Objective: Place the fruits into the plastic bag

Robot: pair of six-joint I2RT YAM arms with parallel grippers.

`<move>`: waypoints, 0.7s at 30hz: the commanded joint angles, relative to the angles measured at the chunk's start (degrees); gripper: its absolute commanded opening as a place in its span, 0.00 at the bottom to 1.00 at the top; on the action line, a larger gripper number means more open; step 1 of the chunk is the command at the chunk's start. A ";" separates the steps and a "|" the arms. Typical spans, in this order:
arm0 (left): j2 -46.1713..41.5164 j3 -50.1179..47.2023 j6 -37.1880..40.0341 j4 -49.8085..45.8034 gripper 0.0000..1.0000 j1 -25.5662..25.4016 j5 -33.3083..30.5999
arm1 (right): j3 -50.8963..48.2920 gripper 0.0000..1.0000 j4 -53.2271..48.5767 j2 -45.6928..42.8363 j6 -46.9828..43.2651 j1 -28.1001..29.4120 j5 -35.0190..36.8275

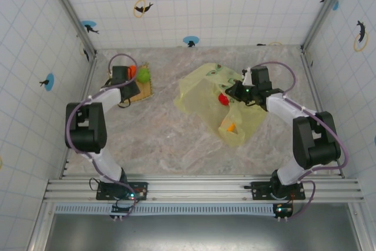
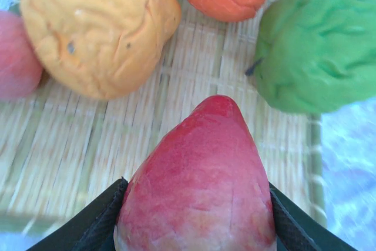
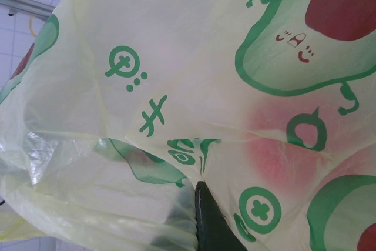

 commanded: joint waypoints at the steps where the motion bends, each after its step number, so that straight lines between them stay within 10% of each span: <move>1: -8.87 -6.27 -1.25 1.76 0.50 -1.87 3.59 | -0.11 0.00 1.43 0.47 -0.13 0.26 -0.27; 11: -29.32 -9.96 -1.73 7.16 0.48 -20.46 8.62 | 0.84 0.00 1.30 1.40 -0.49 0.28 -0.36; 21: -17.85 -1.43 6.83 9.27 0.48 -42.30 18.38 | 2.08 0.00 -0.69 1.38 -1.52 0.14 -0.26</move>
